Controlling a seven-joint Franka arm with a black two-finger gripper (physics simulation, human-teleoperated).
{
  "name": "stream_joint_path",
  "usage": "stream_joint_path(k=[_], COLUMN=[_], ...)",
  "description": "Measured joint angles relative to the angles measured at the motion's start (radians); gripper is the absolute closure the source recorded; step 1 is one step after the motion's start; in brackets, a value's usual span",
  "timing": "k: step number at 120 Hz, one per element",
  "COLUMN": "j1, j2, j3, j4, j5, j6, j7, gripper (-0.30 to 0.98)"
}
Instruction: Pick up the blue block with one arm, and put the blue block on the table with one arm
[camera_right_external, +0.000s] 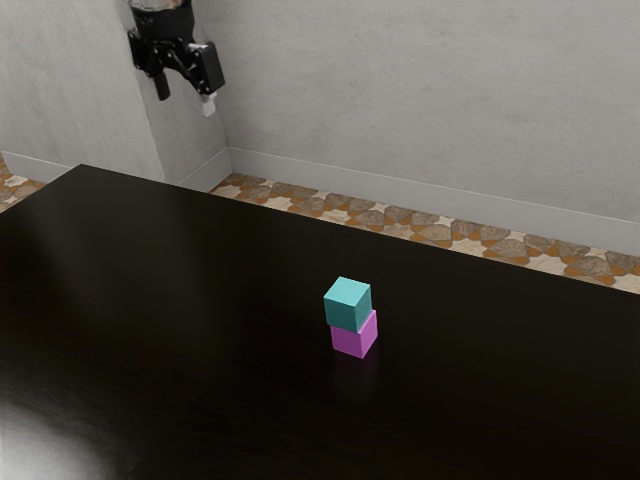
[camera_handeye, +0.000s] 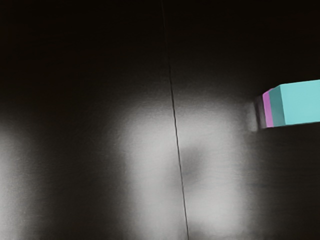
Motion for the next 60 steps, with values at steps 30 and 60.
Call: stream_joint_path(k=[30, 60], j1=[0.001, -0.054], j2=[-0.002, 0.001], j3=[-0.022, -0.033], j4=[-0.086, -0.376], j5=[-0.019, -0.15], j6=[0.053, 0.333], j7=[0.001, -0.002], gripper=[0.0, 0.0])
